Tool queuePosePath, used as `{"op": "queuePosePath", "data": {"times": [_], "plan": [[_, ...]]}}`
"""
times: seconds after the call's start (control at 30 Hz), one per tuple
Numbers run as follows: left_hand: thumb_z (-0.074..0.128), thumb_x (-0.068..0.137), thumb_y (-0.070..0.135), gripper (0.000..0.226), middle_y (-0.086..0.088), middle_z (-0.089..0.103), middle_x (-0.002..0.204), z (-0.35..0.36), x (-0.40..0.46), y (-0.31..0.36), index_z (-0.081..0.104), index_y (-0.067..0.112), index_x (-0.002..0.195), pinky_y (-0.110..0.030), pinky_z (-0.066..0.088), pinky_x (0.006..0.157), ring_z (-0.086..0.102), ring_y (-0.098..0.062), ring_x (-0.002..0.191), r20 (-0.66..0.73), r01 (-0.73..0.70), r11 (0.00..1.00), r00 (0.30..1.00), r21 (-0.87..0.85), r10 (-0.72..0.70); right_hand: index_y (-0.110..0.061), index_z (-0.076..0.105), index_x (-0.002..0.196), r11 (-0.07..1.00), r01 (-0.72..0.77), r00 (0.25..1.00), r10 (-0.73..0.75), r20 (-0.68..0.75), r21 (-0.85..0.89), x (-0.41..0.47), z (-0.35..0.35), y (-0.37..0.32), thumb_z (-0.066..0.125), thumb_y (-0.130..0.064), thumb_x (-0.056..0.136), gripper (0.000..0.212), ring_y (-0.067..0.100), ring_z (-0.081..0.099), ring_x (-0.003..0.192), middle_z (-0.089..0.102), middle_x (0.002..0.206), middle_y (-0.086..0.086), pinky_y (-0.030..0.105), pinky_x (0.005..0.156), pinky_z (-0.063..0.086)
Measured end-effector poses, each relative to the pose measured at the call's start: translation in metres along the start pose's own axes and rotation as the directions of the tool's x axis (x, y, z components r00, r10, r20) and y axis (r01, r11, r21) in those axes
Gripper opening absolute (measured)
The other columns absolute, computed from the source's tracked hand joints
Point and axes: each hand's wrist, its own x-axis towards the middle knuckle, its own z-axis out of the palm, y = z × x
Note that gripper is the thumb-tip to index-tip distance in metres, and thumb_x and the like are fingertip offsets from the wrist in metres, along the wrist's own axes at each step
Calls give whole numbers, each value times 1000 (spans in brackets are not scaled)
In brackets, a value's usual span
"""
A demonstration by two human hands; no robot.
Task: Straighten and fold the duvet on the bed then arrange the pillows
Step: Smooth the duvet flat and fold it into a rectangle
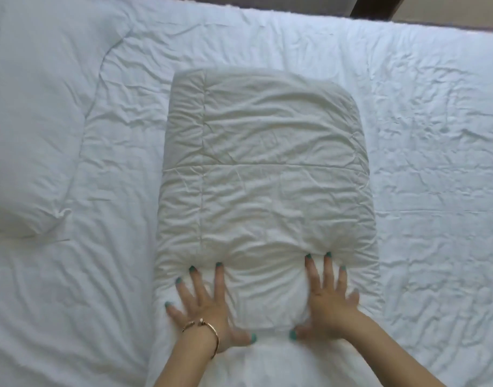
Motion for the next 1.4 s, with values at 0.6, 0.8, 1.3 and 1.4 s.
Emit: {"op": "queuePosePath", "data": {"times": [0.6,0.8,1.3,1.4], "plan": [[16,67,94,88,0,0,162,-245,275,93,5,55,146,-75,-8,100,-10,-37,146,-869,-153,988,493,-36,45,-55,18,146,973,161,471,71,-879,165,275,-194,-125,25,-91,71,83,44,4,145,9,162,0,77,103,5],[18,70,91,87,-2,5,162,-245,296,98,13,51,147,-76,-5,102,-5,-38,146,-888,-140,990,457,-11,55,-54,23,146,967,173,400,107,-910,190,291,-195,-127,34,-88,72,82,43,7,145,17,160,1,76,104,2],[15,47,104,85,9,-12,161,-131,95,20,-1,77,126,-55,-5,114,-16,-22,147,-677,-336,941,699,-27,231,-66,-4,139,970,85,770,80,-632,226,87,-93,8,13,-95,67,80,27,-14,147,-15,160,-10,62,113,0],[17,53,103,94,-1,-4,162,-54,86,9,13,65,139,-69,7,107,-8,-30,148,-799,-233,972,588,-18,126,-69,-11,135,924,51,794,193,-577,379,91,-76,14,21,-95,63,84,31,-10,147,-18,160,-5,62,114,6]]}}
